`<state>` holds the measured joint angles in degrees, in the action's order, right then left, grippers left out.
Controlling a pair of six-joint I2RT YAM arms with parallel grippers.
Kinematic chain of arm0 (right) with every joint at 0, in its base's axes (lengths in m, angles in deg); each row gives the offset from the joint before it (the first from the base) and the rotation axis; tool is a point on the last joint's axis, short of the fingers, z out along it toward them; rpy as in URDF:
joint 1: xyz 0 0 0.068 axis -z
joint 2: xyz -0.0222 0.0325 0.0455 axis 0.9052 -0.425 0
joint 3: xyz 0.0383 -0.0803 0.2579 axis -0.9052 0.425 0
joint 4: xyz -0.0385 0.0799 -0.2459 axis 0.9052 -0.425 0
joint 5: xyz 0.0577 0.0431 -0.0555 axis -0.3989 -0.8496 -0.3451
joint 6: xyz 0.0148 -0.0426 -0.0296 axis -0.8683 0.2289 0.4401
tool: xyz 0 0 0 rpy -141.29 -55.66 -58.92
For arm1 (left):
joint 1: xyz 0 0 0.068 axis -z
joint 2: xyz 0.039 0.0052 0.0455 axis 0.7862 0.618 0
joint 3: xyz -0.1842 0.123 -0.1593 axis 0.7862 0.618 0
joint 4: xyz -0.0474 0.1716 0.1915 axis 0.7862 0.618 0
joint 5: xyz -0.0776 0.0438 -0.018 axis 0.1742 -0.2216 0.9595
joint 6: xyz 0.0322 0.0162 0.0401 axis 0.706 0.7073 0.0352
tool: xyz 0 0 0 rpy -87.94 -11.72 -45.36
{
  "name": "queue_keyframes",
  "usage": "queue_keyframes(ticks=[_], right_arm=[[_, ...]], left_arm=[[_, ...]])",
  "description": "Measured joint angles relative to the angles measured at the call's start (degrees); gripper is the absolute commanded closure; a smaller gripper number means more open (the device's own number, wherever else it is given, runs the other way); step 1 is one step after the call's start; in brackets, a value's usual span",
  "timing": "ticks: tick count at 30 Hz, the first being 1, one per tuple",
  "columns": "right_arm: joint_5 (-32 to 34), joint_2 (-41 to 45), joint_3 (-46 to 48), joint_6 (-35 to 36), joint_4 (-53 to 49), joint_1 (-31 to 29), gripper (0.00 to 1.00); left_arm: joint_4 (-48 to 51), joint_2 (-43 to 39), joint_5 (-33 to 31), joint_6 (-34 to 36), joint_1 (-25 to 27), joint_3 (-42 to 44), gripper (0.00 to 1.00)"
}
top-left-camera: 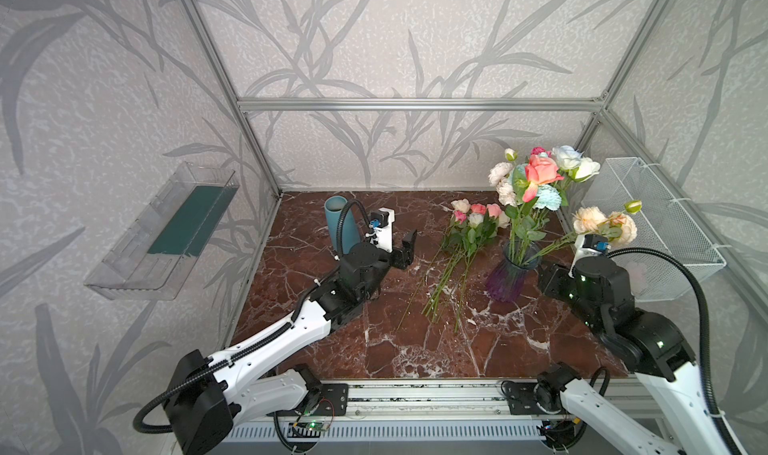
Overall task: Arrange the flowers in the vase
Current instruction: 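Lower the pink rose into the vase and open the right gripper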
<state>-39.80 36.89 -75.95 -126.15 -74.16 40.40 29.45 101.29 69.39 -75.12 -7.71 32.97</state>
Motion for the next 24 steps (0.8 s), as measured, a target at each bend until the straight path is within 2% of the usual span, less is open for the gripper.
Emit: queue_keyframes(ticks=[6,10,24], right_arm=[[-5.9,-4.81,0.7,-5.4,0.35,5.84,0.42],[-9.27,-5.77,3.17,-8.07,2.14,9.27,0.47],[-14.82,-10.58,10.01,-11.65,13.05,15.8,0.57]], left_arm=[[0.24,0.0,0.02,0.0,0.0,0.0,0.31],[0.31,0.0,0.24,0.0,0.0,0.0,0.31],[1.07,0.0,1.6,-0.63,0.0,0.0,0.31]])
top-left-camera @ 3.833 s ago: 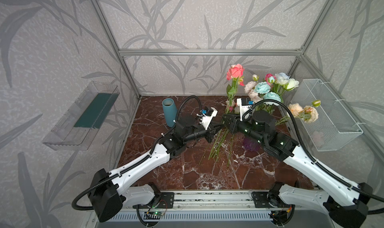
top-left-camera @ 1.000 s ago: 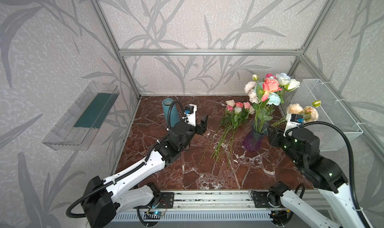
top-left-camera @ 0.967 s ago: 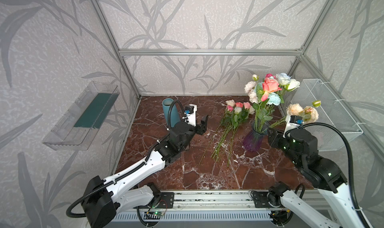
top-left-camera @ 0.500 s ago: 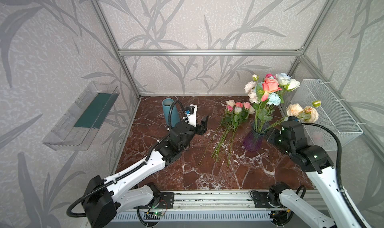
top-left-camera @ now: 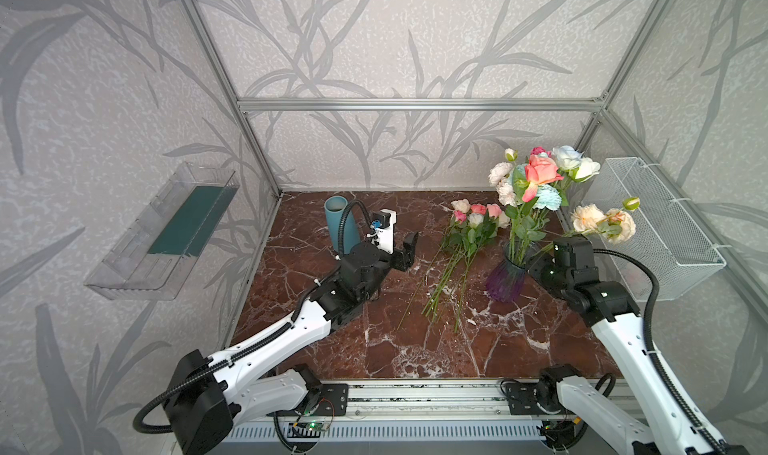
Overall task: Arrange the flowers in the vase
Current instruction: 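Lower the pink rose into the vase and open the right gripper, then withdraw the right gripper from the vase while the left gripper moves toward the teal cup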
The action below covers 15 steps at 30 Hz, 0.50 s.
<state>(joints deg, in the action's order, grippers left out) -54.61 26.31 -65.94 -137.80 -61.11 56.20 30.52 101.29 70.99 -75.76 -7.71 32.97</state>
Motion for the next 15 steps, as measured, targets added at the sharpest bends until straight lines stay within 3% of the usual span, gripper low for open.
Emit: queue_keyframes(ticks=[15], right_arm=[[-1.16,-4.11,1.44,0.31,7.69,2.54,0.84]], left_arm=[[0.0,0.0,-0.02,0.09,0.0,0.0,0.31]])
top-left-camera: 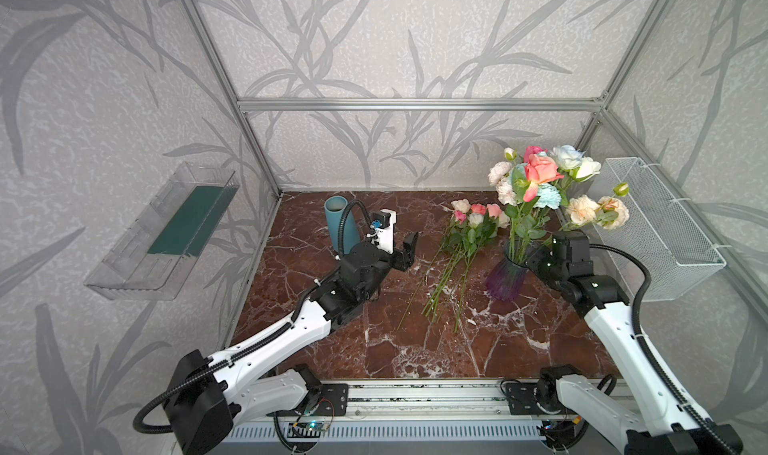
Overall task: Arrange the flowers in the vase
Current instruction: 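Withdraw the right gripper from the vase while the left gripper moves toward the teal cup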
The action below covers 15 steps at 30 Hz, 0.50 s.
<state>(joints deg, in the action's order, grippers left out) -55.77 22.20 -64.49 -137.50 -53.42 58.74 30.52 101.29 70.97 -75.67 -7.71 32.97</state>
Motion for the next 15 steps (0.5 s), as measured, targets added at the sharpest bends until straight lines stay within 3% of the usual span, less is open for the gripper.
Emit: queue_keyframes(ticks=[8,15], right_arm=[[-0.15,-3.63,-1.46,1.84,2.86,0.76,0.85],[-0.76,-11.43,-6.91,5.33,4.0,5.22,0.83]], left_arm=[[0.0,0.0,0.0,0.11,0.0,0.0,0.31],[0.0,0.04,-0.02,0.22,-0.02,0.0,0.31]])
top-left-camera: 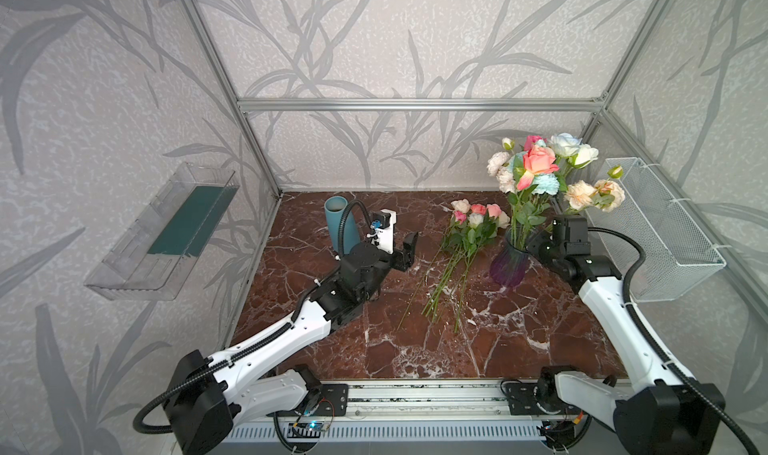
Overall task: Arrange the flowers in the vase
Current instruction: 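Withdraw the right gripper from the vase while the left gripper moves toward the teal cup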
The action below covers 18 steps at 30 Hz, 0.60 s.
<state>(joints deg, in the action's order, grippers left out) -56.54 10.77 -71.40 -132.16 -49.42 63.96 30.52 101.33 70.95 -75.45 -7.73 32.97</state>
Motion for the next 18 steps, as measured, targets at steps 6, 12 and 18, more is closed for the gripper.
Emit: queue_keyframes(ticks=[6,12,18], right_arm=[[-0.48,-5.75,-4.24,2.45,1.42,2.19,0.81],[-3.21,-9.25,-5.99,4.94,3.87,3.96,0.79],[-6.03,-12.02,-6.32,6.32,8.24,6.25,0.74]], left_arm=[[0.0,0.5,-0.02,0.57,0.0,0.0,0.31],[0.09,1.4,-0.02,0.85,-0.24,0.0,0.31],[0.15,2.32,-0.02,0.96,-0.35,0.0,0.31]])
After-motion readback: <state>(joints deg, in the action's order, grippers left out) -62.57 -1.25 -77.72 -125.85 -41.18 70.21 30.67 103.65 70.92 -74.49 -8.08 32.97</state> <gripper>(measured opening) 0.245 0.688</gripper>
